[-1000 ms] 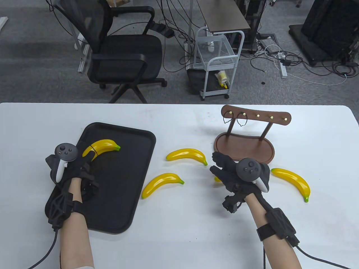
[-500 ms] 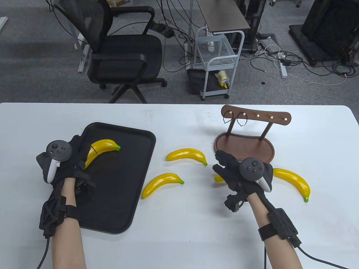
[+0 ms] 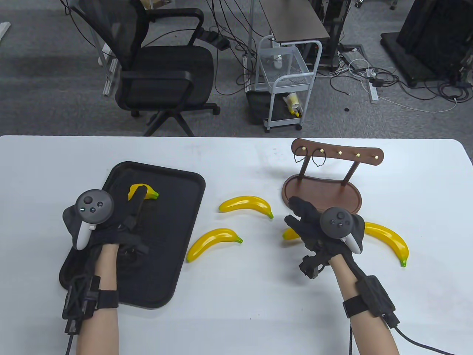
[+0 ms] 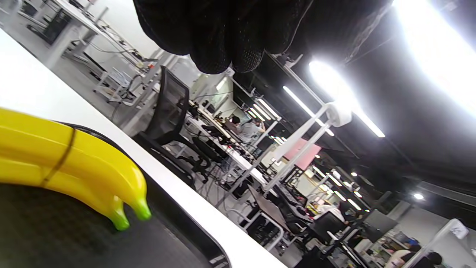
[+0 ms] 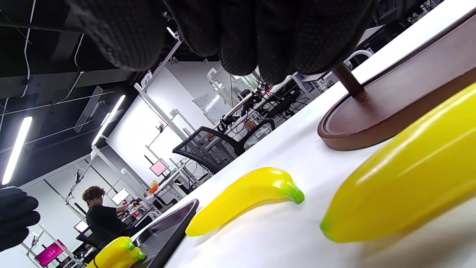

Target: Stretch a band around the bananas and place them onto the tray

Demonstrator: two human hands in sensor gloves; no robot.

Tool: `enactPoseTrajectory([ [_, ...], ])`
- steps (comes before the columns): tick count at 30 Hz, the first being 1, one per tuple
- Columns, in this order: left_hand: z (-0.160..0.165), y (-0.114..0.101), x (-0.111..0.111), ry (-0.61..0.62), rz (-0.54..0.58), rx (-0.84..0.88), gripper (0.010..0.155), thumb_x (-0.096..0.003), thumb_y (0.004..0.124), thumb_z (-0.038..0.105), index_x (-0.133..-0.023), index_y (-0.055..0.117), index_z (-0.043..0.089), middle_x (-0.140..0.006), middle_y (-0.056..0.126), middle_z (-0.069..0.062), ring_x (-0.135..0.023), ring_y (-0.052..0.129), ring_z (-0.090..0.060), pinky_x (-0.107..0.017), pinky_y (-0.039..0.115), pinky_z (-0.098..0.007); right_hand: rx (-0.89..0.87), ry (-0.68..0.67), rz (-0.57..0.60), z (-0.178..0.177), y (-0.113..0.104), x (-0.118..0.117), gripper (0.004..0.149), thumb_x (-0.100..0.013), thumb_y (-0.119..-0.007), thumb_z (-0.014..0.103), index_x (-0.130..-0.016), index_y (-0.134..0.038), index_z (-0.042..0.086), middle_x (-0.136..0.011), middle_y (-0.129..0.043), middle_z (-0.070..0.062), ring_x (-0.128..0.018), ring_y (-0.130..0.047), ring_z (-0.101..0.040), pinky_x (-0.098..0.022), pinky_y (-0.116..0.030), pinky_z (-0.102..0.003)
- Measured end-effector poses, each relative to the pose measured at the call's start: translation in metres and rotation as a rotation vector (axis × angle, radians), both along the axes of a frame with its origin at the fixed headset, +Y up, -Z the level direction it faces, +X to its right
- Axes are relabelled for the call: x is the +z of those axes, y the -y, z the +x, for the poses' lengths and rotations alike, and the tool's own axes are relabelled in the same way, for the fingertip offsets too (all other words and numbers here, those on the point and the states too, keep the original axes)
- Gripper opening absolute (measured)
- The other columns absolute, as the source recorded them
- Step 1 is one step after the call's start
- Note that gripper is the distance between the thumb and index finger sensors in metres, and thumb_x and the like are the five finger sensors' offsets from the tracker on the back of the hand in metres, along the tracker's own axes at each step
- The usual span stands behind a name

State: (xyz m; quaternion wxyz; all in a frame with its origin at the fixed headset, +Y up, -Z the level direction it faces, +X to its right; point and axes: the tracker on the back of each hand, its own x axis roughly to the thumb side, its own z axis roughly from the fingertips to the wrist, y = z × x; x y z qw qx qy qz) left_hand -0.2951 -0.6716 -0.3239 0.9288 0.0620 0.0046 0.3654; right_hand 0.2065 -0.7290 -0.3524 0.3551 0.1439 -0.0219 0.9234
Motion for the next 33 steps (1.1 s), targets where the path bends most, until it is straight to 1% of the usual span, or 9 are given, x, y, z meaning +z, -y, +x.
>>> enactPoseTrajectory([
  [10, 0.061, 0.008, 0.012, 0.114, 0.070, 0.016, 0.058, -0.0636, 0.066, 0.049, -0.114, 0.047, 0.027, -0.123, 0.057, -0.002, -0.112, 0.067, -0.032, -0.084, 0.055, -0.051, -0.002, 0.008, 0.008, 0.002, -0.001, 0.000, 0.065, -0.057, -0.072, 0.042, -0.109, -0.054, 0.009, -0.108, -0.066, -0.019, -0.091, -0.075, -0.044, -0.060, -0.072, -0.055],
  [13, 0.077, 0.015, 0.012, 0.151, 0.061, 0.038, 0.058, -0.0637, 0.066, 0.049, -0.114, 0.047, 0.028, -0.123, 0.057, -0.001, -0.112, 0.066, -0.032, -0.084, 0.054, -0.051, -0.001, 0.017, 0.011, 0.002, -0.001, 0.000, 0.065, -0.057, -0.072, 0.042, -0.109, -0.054, 0.010, -0.108, -0.066, -0.019, -0.091, -0.076, -0.044, -0.060, -0.072, -0.055],
  [18, 0.099, 0.028, 0.012, 0.203, 0.040, 0.009, 0.057, -0.0634, 0.066, 0.049, -0.114, 0.048, 0.028, -0.122, 0.059, -0.001, -0.112, 0.068, -0.032, -0.084, 0.055, -0.051, -0.005, 0.035, 0.009, 0.004, 0.001, -0.001, 0.064, -0.056, -0.072, 0.042, -0.109, -0.054, 0.010, -0.107, -0.066, -0.018, -0.091, -0.076, -0.044, -0.060, -0.072, -0.055],
  [21, 0.107, 0.035, 0.012, 0.230, 0.031, -0.010, 0.057, -0.0631, 0.067, 0.049, -0.113, 0.049, 0.028, -0.122, 0.059, -0.001, -0.111, 0.069, -0.032, -0.084, 0.056, -0.051, -0.012, 0.064, 0.010, 0.007, 0.001, -0.003, 0.065, -0.056, -0.073, 0.042, -0.109, -0.054, 0.010, -0.107, -0.067, -0.018, -0.091, -0.076, -0.045, -0.059, -0.072, -0.055],
  [28, 0.111, 0.048, 0.013, 0.252, 0.000, -0.002, 0.057, -0.0627, 0.067, 0.049, -0.113, 0.050, 0.028, -0.121, 0.060, -0.001, -0.110, 0.070, -0.031, -0.083, 0.058, -0.050, -0.111, 0.165, -0.015, 0.022, 0.004, -0.010, 0.065, -0.056, -0.074, 0.042, -0.108, -0.056, 0.009, -0.106, -0.068, -0.019, -0.089, -0.077, -0.044, -0.058, -0.073, -0.055],
  [33, 0.111, 0.059, 0.011, 0.250, -0.026, -0.015, 0.057, -0.0623, 0.068, 0.049, -0.112, 0.051, 0.029, -0.120, 0.061, 0.000, -0.110, 0.071, -0.031, -0.083, 0.058, -0.050, -0.220, 0.270, -0.069, 0.038, 0.006, -0.024, 0.065, -0.055, -0.075, 0.042, -0.108, -0.056, 0.009, -0.106, -0.068, -0.019, -0.089, -0.078, -0.044, -0.058, -0.074, -0.055],
])
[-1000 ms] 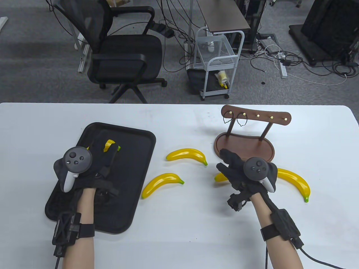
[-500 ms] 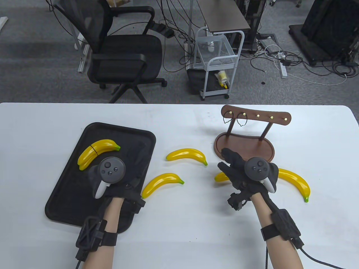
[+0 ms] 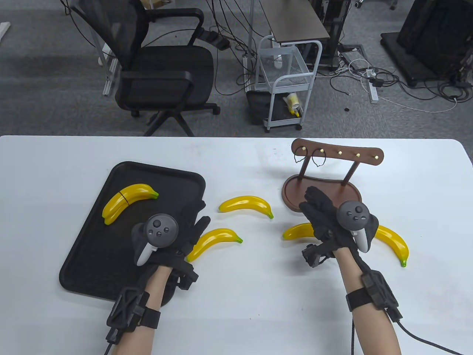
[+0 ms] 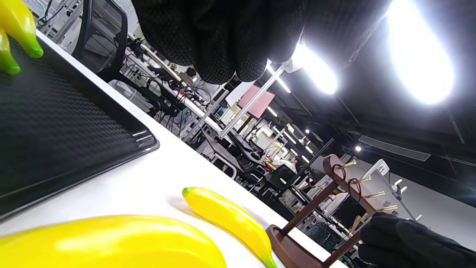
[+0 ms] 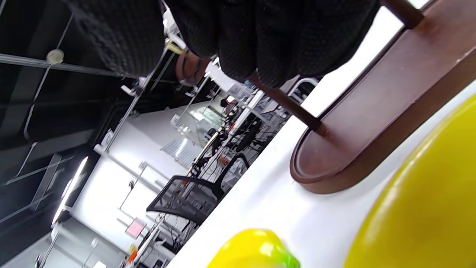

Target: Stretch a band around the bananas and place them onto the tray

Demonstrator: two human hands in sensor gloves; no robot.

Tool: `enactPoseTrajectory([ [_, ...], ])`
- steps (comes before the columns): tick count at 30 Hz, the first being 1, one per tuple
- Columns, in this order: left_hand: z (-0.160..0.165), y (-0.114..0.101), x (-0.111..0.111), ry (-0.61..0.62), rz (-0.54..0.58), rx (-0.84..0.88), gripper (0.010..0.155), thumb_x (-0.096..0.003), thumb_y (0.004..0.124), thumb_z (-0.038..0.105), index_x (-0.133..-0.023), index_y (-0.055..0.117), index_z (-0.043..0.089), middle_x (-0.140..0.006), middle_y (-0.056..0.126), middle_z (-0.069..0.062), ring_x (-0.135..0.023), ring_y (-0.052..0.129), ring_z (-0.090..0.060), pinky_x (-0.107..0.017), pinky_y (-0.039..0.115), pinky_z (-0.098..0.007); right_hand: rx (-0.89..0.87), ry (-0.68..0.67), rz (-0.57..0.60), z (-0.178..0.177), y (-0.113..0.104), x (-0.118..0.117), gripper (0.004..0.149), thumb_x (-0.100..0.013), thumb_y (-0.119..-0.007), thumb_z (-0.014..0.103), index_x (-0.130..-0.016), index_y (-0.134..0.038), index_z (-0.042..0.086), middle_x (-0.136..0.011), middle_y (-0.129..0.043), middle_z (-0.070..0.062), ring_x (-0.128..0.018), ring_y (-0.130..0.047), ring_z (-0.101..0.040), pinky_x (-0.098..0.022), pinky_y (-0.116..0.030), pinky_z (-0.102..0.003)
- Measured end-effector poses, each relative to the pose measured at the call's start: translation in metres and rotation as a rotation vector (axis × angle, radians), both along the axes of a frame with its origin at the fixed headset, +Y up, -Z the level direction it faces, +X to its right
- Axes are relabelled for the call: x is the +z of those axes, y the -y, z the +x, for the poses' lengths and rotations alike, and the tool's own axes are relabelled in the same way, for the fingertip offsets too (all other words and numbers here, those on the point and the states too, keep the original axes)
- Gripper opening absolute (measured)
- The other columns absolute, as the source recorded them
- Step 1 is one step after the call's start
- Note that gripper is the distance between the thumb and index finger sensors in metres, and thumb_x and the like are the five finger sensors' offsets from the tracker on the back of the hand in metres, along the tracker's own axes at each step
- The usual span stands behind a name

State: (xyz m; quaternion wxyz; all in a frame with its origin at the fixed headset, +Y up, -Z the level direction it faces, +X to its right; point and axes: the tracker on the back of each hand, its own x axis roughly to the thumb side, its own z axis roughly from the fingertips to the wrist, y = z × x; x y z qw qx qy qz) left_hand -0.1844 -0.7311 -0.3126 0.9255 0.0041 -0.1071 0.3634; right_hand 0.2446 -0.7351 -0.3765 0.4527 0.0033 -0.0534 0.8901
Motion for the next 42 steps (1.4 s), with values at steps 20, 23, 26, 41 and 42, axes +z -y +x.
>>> enactPoseTrajectory([
  [20, 0.003, 0.001, -0.002, 0.028, -0.003, -0.002, 0.056, -0.0622, 0.068, 0.049, -0.112, 0.052, 0.029, -0.120, 0.062, 0.000, -0.110, 0.071, -0.031, -0.083, 0.058, -0.050, -0.345, 0.309, -0.144, 0.021, 0.005, -0.065, 0.067, -0.054, -0.075, 0.043, -0.108, -0.055, 0.008, -0.105, -0.069, -0.019, -0.088, -0.081, -0.041, -0.058, -0.076, -0.051],
  [23, 0.004, 0.001, -0.002, 0.029, 0.000, -0.019, 0.056, -0.0621, 0.068, 0.049, -0.112, 0.052, 0.029, -0.120, 0.062, 0.000, -0.109, 0.071, -0.031, -0.083, 0.058, -0.050, -0.459, 0.329, -0.152, 0.017, 0.012, -0.071, 0.064, -0.054, -0.075, 0.042, -0.107, -0.057, 0.010, -0.103, -0.072, -0.017, -0.086, -0.083, -0.039, -0.057, -0.077, -0.050],
  [26, 0.004, 0.001, -0.002, 0.029, 0.000, -0.022, 0.056, -0.0621, 0.068, 0.049, -0.112, 0.053, 0.029, -0.119, 0.063, 0.000, -0.109, 0.072, -0.031, -0.083, 0.059, -0.050, -0.499, 0.384, -0.158, 0.015, 0.016, -0.074, 0.059, -0.054, -0.076, 0.041, -0.104, -0.062, 0.011, -0.098, -0.078, -0.014, -0.080, -0.088, -0.035, -0.055, -0.079, -0.048],
  [41, 0.003, 0.001, -0.002, 0.020, -0.006, -0.021, 0.055, -0.0621, 0.068, 0.048, -0.112, 0.053, 0.029, -0.119, 0.064, 0.000, -0.109, 0.073, -0.031, -0.083, 0.059, -0.050, -0.612, 0.405, -0.163, 0.015, 0.014, -0.075, 0.040, -0.057, -0.073, 0.038, -0.088, -0.078, 0.013, -0.075, -0.094, -0.005, -0.058, -0.100, -0.023, -0.043, -0.085, -0.043],
  [42, 0.004, 0.001, -0.002, 0.021, -0.008, -0.020, 0.055, -0.0621, 0.068, 0.048, -0.112, 0.053, 0.029, -0.120, 0.064, 0.000, -0.109, 0.073, -0.031, -0.083, 0.059, -0.050, -0.609, 0.400, -0.161, 0.015, 0.013, -0.075, 0.040, -0.057, -0.073, 0.038, -0.088, -0.079, 0.013, -0.074, -0.094, -0.005, -0.057, -0.100, -0.023, -0.042, -0.085, -0.043],
])
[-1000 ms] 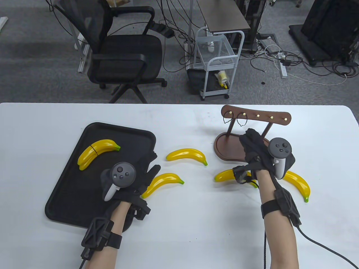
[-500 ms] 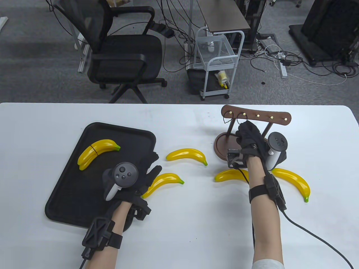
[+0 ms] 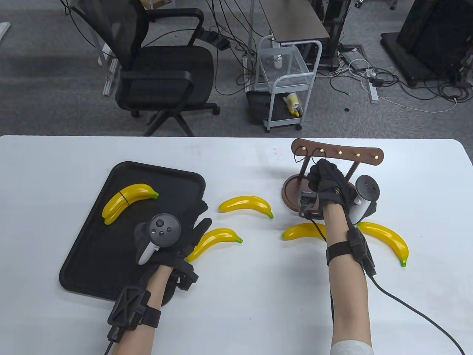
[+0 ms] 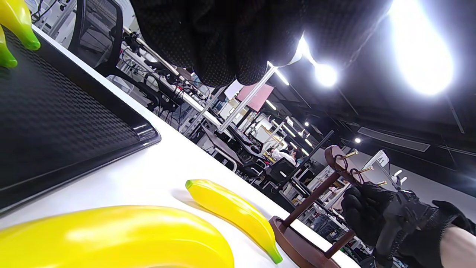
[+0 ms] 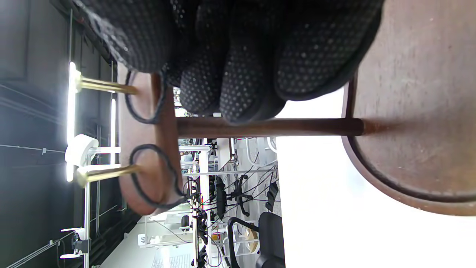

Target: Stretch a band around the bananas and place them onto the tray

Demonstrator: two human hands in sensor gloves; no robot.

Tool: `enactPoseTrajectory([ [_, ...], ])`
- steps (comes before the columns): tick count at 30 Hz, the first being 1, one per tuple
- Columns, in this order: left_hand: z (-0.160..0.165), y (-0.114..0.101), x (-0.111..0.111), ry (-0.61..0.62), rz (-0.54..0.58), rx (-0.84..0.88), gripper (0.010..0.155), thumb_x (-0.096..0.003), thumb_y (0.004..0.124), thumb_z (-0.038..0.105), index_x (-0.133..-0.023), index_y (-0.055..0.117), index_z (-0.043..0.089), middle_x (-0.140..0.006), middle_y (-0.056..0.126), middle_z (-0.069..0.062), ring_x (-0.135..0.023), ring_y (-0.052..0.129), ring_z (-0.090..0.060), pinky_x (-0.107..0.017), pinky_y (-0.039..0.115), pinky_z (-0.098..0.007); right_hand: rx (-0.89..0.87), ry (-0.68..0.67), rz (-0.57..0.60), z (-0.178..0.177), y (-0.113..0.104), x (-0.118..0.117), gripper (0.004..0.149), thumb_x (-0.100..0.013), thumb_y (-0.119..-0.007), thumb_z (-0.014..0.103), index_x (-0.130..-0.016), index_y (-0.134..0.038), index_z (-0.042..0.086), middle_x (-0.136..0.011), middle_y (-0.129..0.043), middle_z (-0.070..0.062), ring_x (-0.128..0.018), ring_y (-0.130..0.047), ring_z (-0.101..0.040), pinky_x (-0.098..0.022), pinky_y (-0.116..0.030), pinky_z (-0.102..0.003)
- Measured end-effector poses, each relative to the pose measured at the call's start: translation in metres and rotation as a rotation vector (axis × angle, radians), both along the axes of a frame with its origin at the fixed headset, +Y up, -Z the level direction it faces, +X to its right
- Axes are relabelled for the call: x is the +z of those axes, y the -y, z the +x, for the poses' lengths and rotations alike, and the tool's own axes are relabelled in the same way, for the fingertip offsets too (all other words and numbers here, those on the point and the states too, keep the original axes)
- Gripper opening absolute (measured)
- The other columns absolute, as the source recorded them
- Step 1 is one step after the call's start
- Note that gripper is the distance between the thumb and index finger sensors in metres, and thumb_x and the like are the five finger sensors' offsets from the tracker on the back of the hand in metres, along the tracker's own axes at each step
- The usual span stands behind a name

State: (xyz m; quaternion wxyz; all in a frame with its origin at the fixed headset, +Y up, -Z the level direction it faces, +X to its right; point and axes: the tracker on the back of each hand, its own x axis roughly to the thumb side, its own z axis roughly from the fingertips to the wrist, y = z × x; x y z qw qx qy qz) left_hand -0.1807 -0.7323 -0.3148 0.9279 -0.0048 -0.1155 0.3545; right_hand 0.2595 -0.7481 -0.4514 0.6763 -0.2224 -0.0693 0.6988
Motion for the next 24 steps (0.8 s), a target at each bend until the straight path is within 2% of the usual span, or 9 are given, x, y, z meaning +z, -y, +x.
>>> enactPoseTrajectory([
  [14, 0.000, 0.001, 0.000, 0.005, -0.012, 0.001, 0.055, -0.0620, 0.068, 0.048, -0.111, 0.054, 0.028, -0.119, 0.064, -0.001, -0.108, 0.073, -0.031, -0.082, 0.059, -0.051, 0.020, -0.024, 0.050, 0.000, -0.029, 0.011, 0.039, -0.058, -0.073, 0.037, -0.087, -0.079, 0.012, -0.073, -0.095, -0.005, -0.056, -0.100, -0.024, -0.042, -0.085, -0.044],
  [19, 0.002, 0.002, 0.000, 0.012, -0.018, -0.004, 0.055, -0.0620, 0.068, 0.048, -0.111, 0.054, 0.028, -0.119, 0.064, -0.001, -0.108, 0.073, -0.031, -0.082, 0.059, -0.050, -0.011, -0.085, 0.078, -0.003, -0.037, 0.021, 0.038, -0.058, -0.073, 0.037, -0.087, -0.079, 0.013, -0.074, -0.094, -0.005, -0.057, -0.099, -0.025, -0.042, -0.084, -0.044],
  [24, 0.003, 0.003, 0.000, 0.015, -0.021, -0.012, 0.055, -0.0618, 0.068, 0.048, -0.111, 0.054, 0.028, -0.119, 0.064, -0.001, -0.108, 0.073, -0.032, -0.082, 0.059, -0.050, 0.036, -0.159, 0.115, -0.010, -0.045, 0.034, 0.038, -0.059, -0.072, 0.037, -0.087, -0.080, 0.013, -0.074, -0.094, -0.006, -0.058, -0.099, -0.025, -0.042, -0.084, -0.044],
])
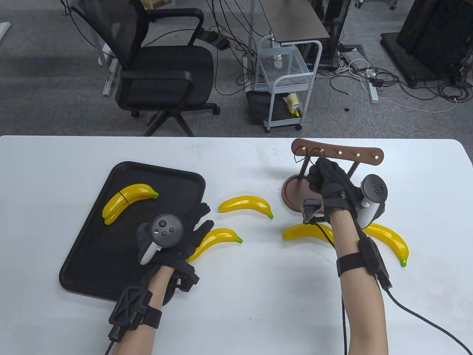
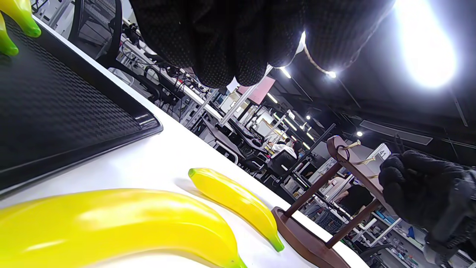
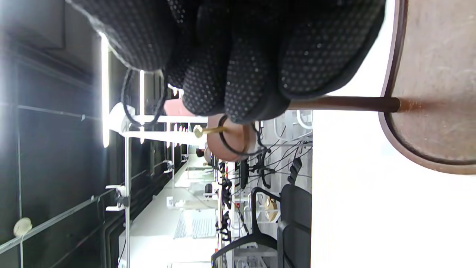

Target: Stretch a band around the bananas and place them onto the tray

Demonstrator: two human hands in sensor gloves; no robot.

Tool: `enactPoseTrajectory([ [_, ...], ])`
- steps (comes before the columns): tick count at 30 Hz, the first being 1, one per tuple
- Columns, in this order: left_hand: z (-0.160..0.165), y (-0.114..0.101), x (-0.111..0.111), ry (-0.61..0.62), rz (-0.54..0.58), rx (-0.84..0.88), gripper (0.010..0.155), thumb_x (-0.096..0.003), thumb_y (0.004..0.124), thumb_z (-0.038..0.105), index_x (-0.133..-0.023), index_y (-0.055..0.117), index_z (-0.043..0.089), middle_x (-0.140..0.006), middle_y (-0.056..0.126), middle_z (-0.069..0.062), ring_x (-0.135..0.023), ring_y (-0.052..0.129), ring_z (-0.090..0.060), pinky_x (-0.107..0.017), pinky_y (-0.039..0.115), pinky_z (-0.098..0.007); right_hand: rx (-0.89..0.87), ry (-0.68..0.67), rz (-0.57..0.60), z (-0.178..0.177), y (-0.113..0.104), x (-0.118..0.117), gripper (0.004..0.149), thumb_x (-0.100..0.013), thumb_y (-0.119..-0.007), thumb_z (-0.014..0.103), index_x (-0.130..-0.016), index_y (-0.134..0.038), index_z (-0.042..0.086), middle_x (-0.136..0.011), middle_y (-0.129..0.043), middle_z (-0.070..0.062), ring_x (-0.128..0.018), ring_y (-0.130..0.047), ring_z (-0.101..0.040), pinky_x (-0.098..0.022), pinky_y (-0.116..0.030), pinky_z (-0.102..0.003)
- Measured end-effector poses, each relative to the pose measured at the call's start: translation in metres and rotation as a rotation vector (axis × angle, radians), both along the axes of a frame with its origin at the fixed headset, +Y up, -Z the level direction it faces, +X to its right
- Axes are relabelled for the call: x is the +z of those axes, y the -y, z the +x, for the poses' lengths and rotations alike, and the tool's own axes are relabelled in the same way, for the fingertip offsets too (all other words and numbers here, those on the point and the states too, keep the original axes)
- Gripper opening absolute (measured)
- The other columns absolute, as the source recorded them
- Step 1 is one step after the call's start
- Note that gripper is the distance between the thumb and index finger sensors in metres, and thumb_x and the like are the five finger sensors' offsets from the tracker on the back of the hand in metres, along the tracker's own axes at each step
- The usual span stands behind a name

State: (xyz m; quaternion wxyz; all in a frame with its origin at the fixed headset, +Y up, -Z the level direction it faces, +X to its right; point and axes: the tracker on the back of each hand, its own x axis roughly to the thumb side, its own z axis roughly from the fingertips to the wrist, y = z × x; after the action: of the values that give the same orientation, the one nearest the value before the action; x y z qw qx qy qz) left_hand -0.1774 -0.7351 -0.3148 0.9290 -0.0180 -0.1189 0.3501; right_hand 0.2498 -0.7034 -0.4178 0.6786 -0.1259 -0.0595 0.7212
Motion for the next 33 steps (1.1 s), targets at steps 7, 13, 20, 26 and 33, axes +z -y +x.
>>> enactPoseTrajectory([
  [7, 0.001, 0.001, 0.000, 0.000, 0.000, -0.005, 0.055, -0.0618, 0.068, 0.048, -0.111, 0.054, 0.029, -0.119, 0.065, 0.000, -0.108, 0.073, -0.031, -0.082, 0.059, -0.050, -0.051, -0.148, 0.045, -0.022, -0.001, 0.021, 0.038, -0.059, -0.072, 0.037, -0.087, -0.080, 0.012, -0.074, -0.094, -0.007, -0.058, -0.099, -0.026, -0.042, -0.084, -0.045],
  [13, 0.002, 0.000, 0.000, 0.006, 0.001, -0.012, 0.054, -0.0618, 0.068, 0.049, -0.111, 0.055, 0.029, -0.119, 0.065, 0.000, -0.108, 0.074, -0.031, -0.082, 0.060, -0.050, -0.038, -0.242, 0.078, -0.042, 0.001, 0.037, 0.038, -0.059, -0.072, 0.037, -0.087, -0.080, 0.011, -0.074, -0.095, -0.007, -0.058, -0.099, -0.027, -0.042, -0.084, -0.045],
  [20, 0.004, 0.000, 0.001, 0.012, 0.005, -0.019, 0.054, -0.0615, 0.069, 0.049, -0.110, 0.055, 0.030, -0.118, 0.066, 0.001, -0.108, 0.074, -0.030, -0.082, 0.060, -0.050, -0.027, -0.343, 0.087, -0.065, 0.012, 0.053, 0.038, -0.059, -0.072, 0.036, -0.086, -0.081, 0.011, -0.074, -0.095, -0.008, -0.058, -0.099, -0.028, -0.042, -0.084, -0.046],
  [26, 0.005, 0.001, 0.001, 0.019, 0.011, -0.018, 0.055, -0.0614, 0.069, 0.049, -0.110, 0.055, 0.029, -0.119, 0.065, 0.000, -0.108, 0.074, -0.031, -0.082, 0.060, -0.050, -0.013, -0.415, 0.069, -0.082, 0.024, 0.061, 0.038, -0.059, -0.072, 0.035, -0.086, -0.081, 0.010, -0.074, -0.095, -0.008, -0.057, -0.099, -0.028, -0.041, -0.084, -0.047],
  [33, 0.006, -0.001, 0.001, 0.032, 0.019, -0.002, 0.056, -0.0611, 0.069, 0.050, -0.111, 0.055, 0.030, -0.119, 0.065, 0.001, -0.108, 0.074, -0.030, -0.083, 0.060, -0.049, 0.033, -0.491, 0.070, -0.098, 0.028, 0.066, 0.038, -0.059, -0.072, 0.035, -0.086, -0.081, 0.010, -0.074, -0.095, -0.009, -0.057, -0.099, -0.029, -0.041, -0.083, -0.047],
])
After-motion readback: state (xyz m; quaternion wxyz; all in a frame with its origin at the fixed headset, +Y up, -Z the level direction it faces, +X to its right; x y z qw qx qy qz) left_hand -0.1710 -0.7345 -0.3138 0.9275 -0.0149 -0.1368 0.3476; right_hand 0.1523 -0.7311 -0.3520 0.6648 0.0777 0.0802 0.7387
